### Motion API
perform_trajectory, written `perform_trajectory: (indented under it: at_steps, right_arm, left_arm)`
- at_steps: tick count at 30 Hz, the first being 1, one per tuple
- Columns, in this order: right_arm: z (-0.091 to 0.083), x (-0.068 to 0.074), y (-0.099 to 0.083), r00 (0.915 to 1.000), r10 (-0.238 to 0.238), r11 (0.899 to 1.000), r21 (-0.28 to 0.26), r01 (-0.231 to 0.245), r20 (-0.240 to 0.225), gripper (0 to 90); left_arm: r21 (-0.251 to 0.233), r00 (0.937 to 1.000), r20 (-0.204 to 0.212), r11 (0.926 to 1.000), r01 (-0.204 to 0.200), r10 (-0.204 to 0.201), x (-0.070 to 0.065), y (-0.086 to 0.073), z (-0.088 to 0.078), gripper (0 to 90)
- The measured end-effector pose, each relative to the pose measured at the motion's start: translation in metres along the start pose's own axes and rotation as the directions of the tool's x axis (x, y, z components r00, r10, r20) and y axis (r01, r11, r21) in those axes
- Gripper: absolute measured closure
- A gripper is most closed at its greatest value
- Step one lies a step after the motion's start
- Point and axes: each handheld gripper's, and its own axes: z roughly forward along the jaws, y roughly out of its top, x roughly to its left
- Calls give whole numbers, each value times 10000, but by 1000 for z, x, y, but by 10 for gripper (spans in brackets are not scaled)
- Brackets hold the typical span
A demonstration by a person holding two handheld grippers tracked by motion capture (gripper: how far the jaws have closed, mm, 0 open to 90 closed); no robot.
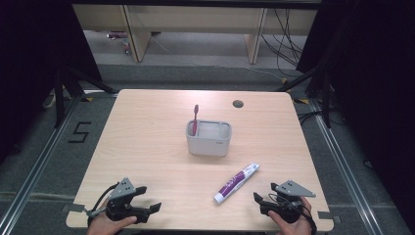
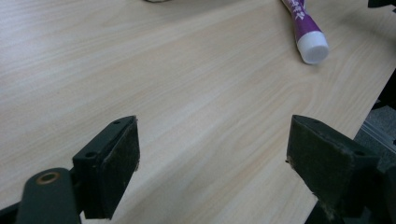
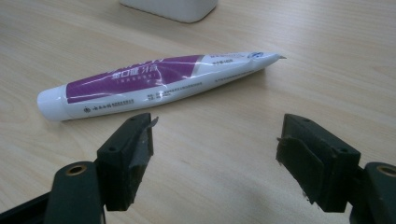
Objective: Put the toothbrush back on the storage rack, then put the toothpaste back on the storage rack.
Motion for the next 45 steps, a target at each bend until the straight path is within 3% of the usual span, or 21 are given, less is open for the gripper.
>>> perform_trajectory:
  at_steps: [1,2,3,5,18,20,22,23,24,25,26,28,29,31,33,34,37,39,42,43,45]
  right_arm:
    - [1,4,0,9986,521,9986,75,-520,-131,272]
    - [-1,5,0,9980,621,9979,210,-619,-88,273]
    - [1,2,0,9997,84,9999,57,-83,-227,273]
    - [1,2,0,10000,-69,10000,5,69,-59,276]
    - [4,9,4,9994,-68,9998,-164,62,-336,288]
    - [5,13,6,9987,-220,9992,-338,204,-466,289]
    - [6,17,7,9973,-130,9992,-381,103,-725,289]
    - [7,20,8,9967,78,9997,-220,-96,-805,290]
    - [10,21,10,9964,-173,9991,-407,139,-833,292]
    - [10,25,11,9954,-43,9994,-346,10,-955,295]
    - [10,26,13,9946,-392,9987,-375,357,-961,297]
    - [12,33,15,9932,-254,9988,-451,204,-1133,301]
    - [12,33,17,9924,-589,9975,-444,544,-1085,301]
    - [13,36,19,9915,-574,9979,-375,533,-1164,306]
    - [14,37,20,9885,-726,9972,-292,693,-1330,308]
    - [14,40,21,9886,-515,9986,-172,495,-1415,309]
    - [16,41,25,9831,-814,9966,-247,784,-1642,314]
    - [17,44,28,9851,-1018,9945,-390,973,-1384,329]
    - [21,51,34,9783,-1191,9929,-252,1165,-1696,375]
    - [23,54,35,9784,-1074,9942,-170,1061,-1769,403]
    - [28,59,38,9692,-1449,9894,-214,1435,-1992,447]
  left_arm:
    - [-66,10000,-3,10000,59,-59,-2,-2,0,168]
    - [1,10000,31,10000,23,-23,-4,-3,-1,167]
    - [32,10000,77,10000,-60,60,-5,-4,-1,168]
    - [69,9998,47,9998,-182,181,-8,-6,-3,168]
    - [597,9977,-153,9961,-654,664,-16,-15,-10,172]
    - [1036,9918,-323,9874,-1199,1239,-15,-16,-12,176]
    - [898,9905,-447,9880,-1254,1298,-19,-17,-11,176]
    - [1027,9883,-438,9847,-1409,1460,-19,-17,-12,177]
    - [1010,9860,-519,9831,-1526,1584,-21,-18,-12,180]
    - [1164,9815,-629,9781,-1727,1808,-20,-17,-12,181]
    - [1071,9842,-512,9807,-1636,1697,-22,-18,-12,182]
    - [966,9864,-438,9834,-1534,1582,-23,-19,-11,182]
    - [980,9860,-462,9830,-1552,1603,-24,-19,-11,182]
    - [1169,9829,-456,9781,-1723,1786,-22,-19,-13,182]
    - [1161,9852,-386,9800,-1615,1670,-22,-19,-14,182]
    - [1167,9842,-481,9795,-1641,1706,-22,-20,-14,182]
    - [1048,9855,-465,9819,-1578,1633,-22,-21,-14,182]
    - [1263,9816,-541,9764,-1751,1830,-20,-20,-15,182]
    - [1273,9852,-430,9790,-1593,1659,-21,-21,-14,182]
    - [1295,9846,-392,9780,-1638,1701,-22,-21,-13,182]
    - [1388,9822,-385,9744,-1768,1837,-22,-21,-13,182]
